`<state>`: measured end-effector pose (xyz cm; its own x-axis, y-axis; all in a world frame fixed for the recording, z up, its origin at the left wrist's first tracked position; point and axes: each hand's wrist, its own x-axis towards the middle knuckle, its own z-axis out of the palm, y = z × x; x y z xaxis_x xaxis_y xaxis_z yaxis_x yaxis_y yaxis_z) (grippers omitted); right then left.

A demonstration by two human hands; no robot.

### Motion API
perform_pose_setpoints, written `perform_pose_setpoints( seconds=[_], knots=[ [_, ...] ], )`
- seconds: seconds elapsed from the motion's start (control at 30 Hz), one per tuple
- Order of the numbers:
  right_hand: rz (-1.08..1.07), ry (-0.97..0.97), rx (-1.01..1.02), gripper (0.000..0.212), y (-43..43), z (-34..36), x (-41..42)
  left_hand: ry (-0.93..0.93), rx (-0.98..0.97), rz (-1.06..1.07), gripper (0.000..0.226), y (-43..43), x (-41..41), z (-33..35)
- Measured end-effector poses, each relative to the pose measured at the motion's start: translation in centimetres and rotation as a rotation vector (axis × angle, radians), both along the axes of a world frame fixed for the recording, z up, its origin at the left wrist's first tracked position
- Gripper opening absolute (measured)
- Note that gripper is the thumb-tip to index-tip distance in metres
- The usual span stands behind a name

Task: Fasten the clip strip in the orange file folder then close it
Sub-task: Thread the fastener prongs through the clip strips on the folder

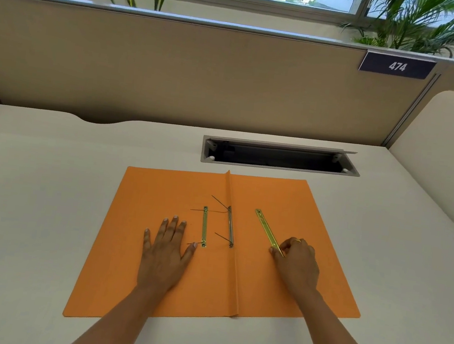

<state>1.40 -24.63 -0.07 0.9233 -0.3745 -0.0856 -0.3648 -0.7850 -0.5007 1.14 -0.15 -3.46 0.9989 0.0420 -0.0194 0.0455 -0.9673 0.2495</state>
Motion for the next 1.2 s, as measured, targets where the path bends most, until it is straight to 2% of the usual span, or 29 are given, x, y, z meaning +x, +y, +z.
perform_pose_setpoints(
  seconds=[0.27, 0.7, 1.07, 1.13, 1.2],
  knots=[
    [-0.081, 0.022, 0.13, 0.017, 0.2, 0.0, 0.5, -0.004, -0.012, 0.001, 0.124, 0.0, 0.0, 0.0],
    [-0.131, 0.088, 0.264, 0.015, 0.0, 0.5, 1.5, 0.0, -0.033, -0.002, 0.124, 0.1, -0.1, 0.1],
    [-0.066, -0.112, 0.258, 0.014, 1.1, 0.8, 0.0, 0.042, 0.007, -0.02, 0.126, 0.0, -0.2, 0.3],
    [-0.078, -0.117, 0.283, 0.012, 1.1, 0.9, -0.1, 0.066, -0.013, -0.024, 0.118, 0.0, -0.3, 0.6],
    [-0.108, -0.122, 0.327, 0.01, 1.0, 0.9, -0.1, 0.091, -0.081, -0.018, 0.1, -0.1, -0.2, 1.1]
  ],
)
